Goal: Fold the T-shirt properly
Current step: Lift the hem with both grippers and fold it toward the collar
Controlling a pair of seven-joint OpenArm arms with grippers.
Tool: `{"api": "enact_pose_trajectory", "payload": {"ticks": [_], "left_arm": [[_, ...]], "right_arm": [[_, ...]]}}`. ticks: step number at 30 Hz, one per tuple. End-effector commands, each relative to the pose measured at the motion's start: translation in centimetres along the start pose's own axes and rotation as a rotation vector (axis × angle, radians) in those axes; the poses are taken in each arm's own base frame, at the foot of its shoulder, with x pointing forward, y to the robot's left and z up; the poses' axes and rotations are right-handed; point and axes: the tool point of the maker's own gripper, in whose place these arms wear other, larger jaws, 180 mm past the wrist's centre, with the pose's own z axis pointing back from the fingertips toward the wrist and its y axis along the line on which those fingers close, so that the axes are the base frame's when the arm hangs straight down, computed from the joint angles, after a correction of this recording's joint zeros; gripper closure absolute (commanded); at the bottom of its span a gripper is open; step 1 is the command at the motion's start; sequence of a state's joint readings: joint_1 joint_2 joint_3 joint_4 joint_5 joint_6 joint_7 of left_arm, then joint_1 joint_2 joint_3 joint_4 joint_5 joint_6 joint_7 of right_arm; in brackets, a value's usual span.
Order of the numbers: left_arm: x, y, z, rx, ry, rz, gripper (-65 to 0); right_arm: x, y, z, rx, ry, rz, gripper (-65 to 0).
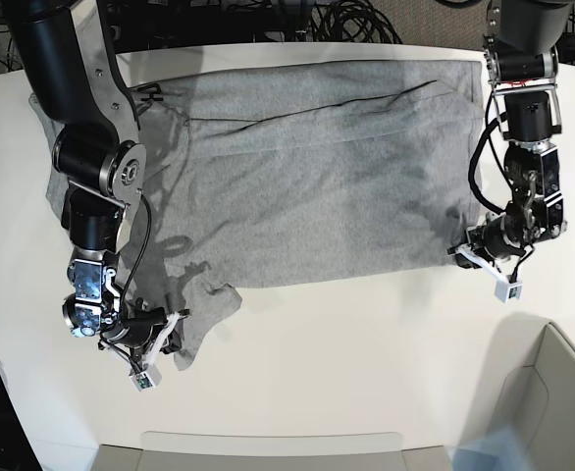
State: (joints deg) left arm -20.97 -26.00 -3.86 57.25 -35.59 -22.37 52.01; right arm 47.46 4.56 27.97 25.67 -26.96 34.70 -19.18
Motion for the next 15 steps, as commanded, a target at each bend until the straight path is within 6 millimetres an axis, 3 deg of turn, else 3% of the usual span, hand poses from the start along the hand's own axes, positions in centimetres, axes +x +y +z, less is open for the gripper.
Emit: {"api": "enact_pose_trajectory", "payload": {"ticks": [1,8,15], "left_arm": [[2.0,0.1,0.9,-0.002,-0.049,-0.016,0.0],[0.8,-0.2,1.5,-0.001,-0.043,-0.049,0.0],[-0.1,1.2,2.8,0.027,-0.056,-0.046,0.0]], "right_arm": [[3.7,-1.3,1.0,-0.028,-0.088,0.004,0.0],[1.4,-1.5,0.8,-0.031,-0.053,-0.007,0.0],[-0.1,-3.3,2.7,-0.113,-0.017,0.043,0.0]]}}
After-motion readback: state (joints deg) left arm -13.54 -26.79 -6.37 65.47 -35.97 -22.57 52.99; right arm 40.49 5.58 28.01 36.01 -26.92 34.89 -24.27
